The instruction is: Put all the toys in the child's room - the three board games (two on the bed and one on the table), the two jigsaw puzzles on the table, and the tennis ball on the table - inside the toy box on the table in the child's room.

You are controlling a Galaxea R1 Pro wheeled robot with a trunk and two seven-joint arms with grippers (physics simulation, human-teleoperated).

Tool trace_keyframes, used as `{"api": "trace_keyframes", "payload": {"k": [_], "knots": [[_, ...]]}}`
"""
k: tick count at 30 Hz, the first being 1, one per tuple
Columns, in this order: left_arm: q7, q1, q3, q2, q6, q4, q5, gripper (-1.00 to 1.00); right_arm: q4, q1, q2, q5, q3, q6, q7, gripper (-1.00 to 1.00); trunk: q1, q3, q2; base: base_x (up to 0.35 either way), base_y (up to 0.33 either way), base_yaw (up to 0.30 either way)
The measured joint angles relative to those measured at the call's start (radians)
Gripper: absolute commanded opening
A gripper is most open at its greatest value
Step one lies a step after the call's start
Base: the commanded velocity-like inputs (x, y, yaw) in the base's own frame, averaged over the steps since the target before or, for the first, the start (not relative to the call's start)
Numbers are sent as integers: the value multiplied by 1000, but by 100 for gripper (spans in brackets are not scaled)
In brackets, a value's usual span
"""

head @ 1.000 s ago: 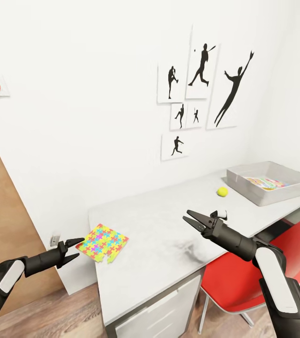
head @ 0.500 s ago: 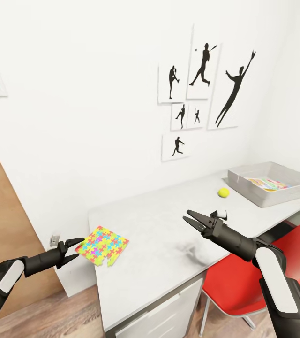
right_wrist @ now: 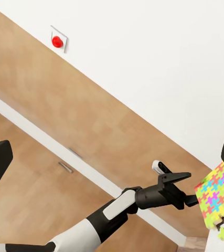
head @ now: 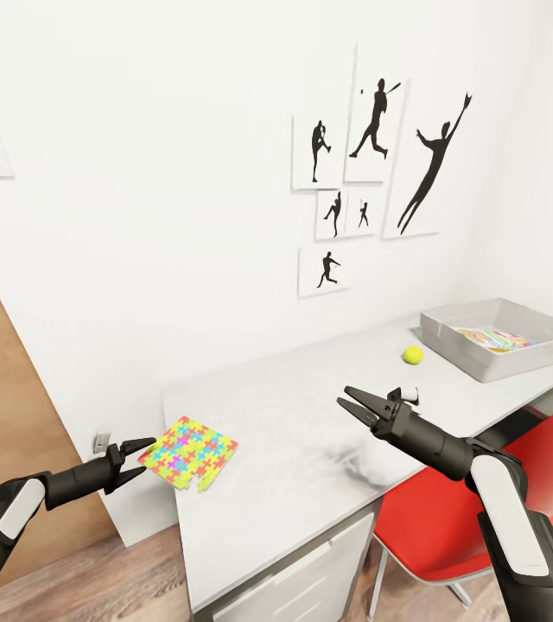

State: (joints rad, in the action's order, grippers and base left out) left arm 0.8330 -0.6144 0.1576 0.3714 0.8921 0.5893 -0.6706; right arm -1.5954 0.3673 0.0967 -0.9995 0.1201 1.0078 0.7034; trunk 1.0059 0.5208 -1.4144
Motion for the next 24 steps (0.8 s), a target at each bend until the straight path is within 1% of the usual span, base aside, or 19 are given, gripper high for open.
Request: {"api": "trace_keyframes", "payload": {"k": [6,7,10,11,16,18,24], "knots": [[0,0,0,0,0,0,0,100,0,0,0,0,0,0,-2,100,0,0,0,0,0,0],[0,0,0,0,0,0,0,-100,0,0,0,-1,0,0,-2,100,0,0,0,0,0,0],[0,0,0,0,0,0,0,-100,0,0,0,0,0,0,-2,100,0,0,0,0,0,0],[-2,0,0,0,4,0,-7,-100,0,0,0,0,0,0,-2,100,0,0,0,0,0,0],[0,0,5,1,11,1,-19,-100,0,0,0,0,0,0,-3,100,0,0,0,0,0,0],[1,0,3,1,4,0,-7,-100,0,0,0,0,0,0,-4,100,-8,-6,14,0,0,0],[2,0,2,2,3,0,-7,-100,0,0,0,1,0,0,-4,100,-8,-6,14,0,0,0]]}}
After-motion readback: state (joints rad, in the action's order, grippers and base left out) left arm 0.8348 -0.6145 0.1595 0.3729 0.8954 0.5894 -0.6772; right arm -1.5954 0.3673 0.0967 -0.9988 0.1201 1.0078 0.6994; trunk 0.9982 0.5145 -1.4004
